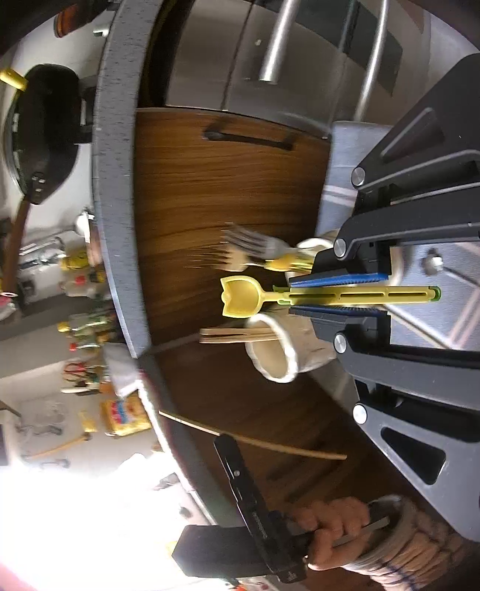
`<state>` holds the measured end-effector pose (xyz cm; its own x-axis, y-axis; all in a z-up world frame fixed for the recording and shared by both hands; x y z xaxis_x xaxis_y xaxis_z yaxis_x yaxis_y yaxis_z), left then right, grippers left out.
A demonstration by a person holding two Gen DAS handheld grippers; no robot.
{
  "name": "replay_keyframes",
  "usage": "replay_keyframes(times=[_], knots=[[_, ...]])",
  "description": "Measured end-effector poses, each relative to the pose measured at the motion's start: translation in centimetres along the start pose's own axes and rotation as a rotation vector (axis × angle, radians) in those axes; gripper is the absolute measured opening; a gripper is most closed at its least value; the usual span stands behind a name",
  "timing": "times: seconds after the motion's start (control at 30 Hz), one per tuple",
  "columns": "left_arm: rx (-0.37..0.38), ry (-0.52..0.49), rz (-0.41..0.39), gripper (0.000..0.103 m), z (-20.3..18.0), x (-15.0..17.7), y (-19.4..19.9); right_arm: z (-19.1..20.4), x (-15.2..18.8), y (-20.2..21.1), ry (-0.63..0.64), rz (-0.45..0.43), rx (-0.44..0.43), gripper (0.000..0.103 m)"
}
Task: Organize utensils
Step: 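Carry the chopstick and yellow spoon up over the ceramic holder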
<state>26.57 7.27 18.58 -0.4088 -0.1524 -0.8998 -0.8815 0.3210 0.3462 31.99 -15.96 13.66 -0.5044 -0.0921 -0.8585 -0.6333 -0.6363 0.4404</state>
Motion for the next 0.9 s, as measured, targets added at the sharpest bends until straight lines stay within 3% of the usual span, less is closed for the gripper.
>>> replay_keyframes(times=[0.33, 0.53, 0.9], knots=[[-0.061, -0.024, -0.158, 0.005, -0.7, -1.7, -3.2, -1.2, -2.1, -2.1, -0.073, -0.111, -0.026, 0.009], [-0.103, -0.038, -0.275, 0.005, -0.6, -2.1, -4.0, -1.9, -2.6, -3.6, -0.071, -0.144, 0.013, 0.009], [-0.198, -0.064, -0.307, 0.005, 0.7, 0.8, -6.8, -1.1, -0.8, -6.5, 0.017, -0.15, 0.087, 0.009]])
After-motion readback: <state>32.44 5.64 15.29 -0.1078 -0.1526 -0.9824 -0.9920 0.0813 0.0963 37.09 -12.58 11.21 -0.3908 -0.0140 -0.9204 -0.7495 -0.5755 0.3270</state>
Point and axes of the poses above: each gripper's, at about its wrist camera, not at the fingertips, and y roughly against the way its jaws point, z to its left, x to its underside, the point moved 3 cm from there along -y, roughly the way its jaws point
